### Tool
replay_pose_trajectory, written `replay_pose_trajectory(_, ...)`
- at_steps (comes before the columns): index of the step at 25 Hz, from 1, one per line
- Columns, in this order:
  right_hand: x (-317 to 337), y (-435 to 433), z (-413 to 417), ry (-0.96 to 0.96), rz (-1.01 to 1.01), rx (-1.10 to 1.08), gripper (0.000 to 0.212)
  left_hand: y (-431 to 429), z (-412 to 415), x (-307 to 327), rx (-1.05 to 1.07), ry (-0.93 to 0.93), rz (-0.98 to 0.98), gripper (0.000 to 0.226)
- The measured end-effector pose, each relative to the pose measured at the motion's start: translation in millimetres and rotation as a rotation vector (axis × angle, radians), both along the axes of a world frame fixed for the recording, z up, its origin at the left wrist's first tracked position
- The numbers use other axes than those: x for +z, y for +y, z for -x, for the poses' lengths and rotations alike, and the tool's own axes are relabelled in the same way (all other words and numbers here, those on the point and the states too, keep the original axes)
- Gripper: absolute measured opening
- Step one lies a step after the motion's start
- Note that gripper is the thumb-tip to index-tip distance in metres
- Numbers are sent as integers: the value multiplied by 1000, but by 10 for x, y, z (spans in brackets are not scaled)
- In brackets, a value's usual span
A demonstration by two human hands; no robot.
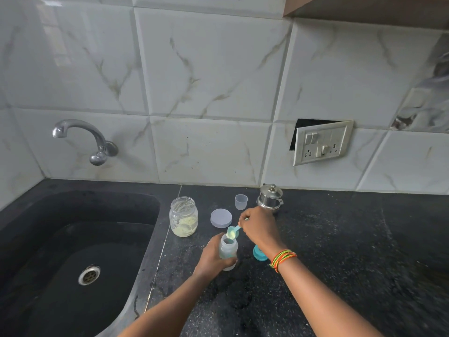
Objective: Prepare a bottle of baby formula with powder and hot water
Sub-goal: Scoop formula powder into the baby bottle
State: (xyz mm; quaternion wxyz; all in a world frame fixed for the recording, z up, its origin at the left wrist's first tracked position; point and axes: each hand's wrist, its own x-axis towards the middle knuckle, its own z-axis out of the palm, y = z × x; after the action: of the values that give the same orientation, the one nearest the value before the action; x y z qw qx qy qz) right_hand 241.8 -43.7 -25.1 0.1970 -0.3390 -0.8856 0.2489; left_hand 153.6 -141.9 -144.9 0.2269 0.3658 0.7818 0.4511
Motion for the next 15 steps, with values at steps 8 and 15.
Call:
replay_pose_trajectory(8,-26,-165,-19,-330,-524,474,17,14,40,-20,32,32,3,73)
replay_pose_trajectory(15,-415,-181,-275,-11,-791,576,26,48,79,-106,-12,108,25,57)
